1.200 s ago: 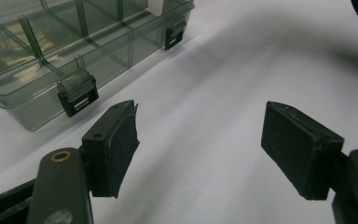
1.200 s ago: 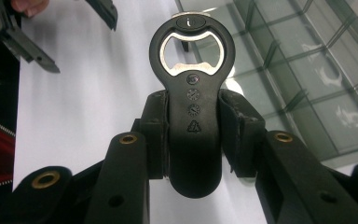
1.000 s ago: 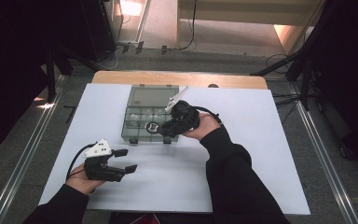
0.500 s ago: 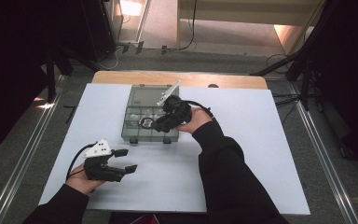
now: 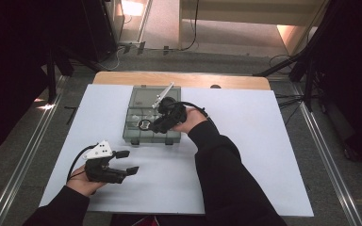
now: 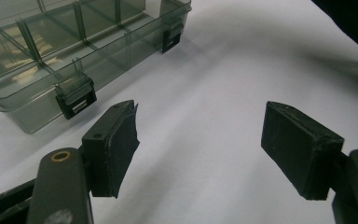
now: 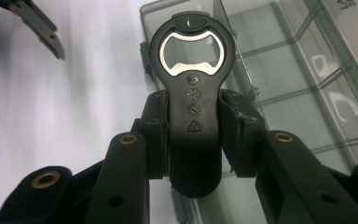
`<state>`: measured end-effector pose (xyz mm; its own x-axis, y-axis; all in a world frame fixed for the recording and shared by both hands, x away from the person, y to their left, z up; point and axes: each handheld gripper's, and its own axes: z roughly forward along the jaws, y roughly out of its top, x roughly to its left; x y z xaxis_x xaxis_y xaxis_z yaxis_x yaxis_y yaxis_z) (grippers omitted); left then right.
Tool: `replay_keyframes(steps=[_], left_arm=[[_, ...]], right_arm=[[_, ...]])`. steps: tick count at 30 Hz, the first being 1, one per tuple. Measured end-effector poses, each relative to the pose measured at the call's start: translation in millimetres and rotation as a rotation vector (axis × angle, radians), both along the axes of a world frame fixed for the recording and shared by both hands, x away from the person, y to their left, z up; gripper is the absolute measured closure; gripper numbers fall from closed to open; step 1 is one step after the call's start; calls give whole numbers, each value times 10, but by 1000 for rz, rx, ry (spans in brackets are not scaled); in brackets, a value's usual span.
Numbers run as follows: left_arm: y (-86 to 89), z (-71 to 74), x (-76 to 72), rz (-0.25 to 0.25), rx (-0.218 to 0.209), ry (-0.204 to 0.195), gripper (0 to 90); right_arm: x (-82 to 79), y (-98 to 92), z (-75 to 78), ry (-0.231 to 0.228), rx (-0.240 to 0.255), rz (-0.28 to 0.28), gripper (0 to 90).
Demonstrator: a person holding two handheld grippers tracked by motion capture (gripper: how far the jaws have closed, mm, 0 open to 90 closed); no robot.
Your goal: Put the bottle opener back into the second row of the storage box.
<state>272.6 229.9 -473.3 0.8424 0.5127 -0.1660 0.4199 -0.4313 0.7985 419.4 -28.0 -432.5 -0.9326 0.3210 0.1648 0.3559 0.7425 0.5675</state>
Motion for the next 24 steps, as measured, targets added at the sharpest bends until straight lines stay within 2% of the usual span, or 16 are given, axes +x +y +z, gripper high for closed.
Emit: replay_keyframes(steps=[11, 12, 14, 17, 18, 19, 22, 23, 24], left_arm=[[2, 2, -1, -1, -3, 0, 268], [1, 2, -1, 0, -3, 0, 268], [1, 3, -2, -1, -2, -1, 268], [2, 2, 2, -1, -2, -2, 268], [1, 1, 2, -2, -2, 1, 269], [1, 1, 2, 0, -1, 1, 268], [2, -1, 3, 2, -2, 2, 268], [3, -2, 2, 2, -2, 2, 268], [3, -2, 2, 3, -1, 2, 268]], right_arm=[[77, 47, -153, -7, -20, 3, 663], [74, 55, -159, -13, -23, 1, 663], [70, 67, -170, -53, -31, 15, 654], [54, 69, -160, -47, -23, 17, 604], [47, 67, -153, -59, -20, 18, 585], [40, 60, -144, -65, -19, 13, 559], [29, 34, -114, -39, 3, -12, 487], [-7, 5, -98, -49, 26, -38, 425], [-7, 5, -98, -49, 26, -38, 425]])
